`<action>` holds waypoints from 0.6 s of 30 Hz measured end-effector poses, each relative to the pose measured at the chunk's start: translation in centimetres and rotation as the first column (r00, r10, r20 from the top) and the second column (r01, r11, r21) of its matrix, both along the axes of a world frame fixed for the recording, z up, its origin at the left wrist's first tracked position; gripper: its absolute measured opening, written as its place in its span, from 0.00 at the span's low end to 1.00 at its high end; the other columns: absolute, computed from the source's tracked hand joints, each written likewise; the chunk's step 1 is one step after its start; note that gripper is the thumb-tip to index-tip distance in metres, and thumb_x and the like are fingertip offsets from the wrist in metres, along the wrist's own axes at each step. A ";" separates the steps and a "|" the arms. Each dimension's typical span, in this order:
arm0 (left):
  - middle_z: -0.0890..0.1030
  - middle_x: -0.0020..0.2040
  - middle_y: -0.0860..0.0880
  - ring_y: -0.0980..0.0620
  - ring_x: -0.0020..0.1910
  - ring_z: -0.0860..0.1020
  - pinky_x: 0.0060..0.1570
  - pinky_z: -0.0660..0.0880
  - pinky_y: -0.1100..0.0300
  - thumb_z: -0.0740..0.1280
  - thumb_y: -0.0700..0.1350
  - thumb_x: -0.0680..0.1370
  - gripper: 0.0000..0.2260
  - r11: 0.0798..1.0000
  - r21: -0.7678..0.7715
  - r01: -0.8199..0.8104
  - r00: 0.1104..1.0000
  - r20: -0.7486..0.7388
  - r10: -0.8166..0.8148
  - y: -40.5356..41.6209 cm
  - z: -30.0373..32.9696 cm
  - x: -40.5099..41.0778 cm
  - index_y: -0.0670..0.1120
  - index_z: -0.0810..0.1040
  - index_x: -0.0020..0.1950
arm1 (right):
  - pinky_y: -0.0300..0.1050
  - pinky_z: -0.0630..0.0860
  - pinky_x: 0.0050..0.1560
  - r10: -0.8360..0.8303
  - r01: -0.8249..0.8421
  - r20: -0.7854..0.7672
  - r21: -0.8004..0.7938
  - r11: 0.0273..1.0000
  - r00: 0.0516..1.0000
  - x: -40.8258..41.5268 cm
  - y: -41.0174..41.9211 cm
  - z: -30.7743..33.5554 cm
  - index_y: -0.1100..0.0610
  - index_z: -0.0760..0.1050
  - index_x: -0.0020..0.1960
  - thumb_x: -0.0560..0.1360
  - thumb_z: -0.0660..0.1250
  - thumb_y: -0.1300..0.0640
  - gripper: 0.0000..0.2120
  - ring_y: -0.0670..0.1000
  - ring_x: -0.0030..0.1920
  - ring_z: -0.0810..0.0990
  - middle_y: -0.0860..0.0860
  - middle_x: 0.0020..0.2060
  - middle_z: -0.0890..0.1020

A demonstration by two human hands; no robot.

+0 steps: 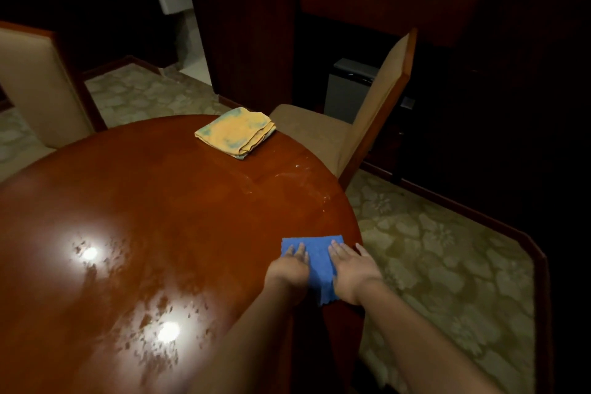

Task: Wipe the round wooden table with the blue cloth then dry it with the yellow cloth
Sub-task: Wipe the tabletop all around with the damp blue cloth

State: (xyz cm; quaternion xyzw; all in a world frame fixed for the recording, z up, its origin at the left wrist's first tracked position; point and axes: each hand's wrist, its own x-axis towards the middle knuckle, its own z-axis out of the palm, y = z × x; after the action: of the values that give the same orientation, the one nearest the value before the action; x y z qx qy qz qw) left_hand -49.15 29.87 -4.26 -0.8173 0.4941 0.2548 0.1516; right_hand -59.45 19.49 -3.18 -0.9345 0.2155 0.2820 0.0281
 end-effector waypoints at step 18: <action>0.43 0.79 0.46 0.45 0.78 0.47 0.72 0.60 0.50 0.63 0.44 0.79 0.34 0.948 -0.011 -0.319 0.948 0.009 0.320 -15.7 0.6 19.4 0.43 0.47 0.79 | 0.49 0.41 0.76 0.218 -0.221 0.058 0.041 0.974 0.974 22.8 -16.8 0.8 0.58 0.41 0.79 0.80 0.54 0.50 0.34 0.49 0.77 0.43 0.51 0.78 0.44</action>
State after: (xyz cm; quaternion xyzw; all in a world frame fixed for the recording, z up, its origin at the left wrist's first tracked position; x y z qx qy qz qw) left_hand -29.75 14.14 -3.66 -0.8886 0.3556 0.2691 0.1071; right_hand -36.65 2.68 -2.40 -0.9589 0.1032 0.2633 0.0247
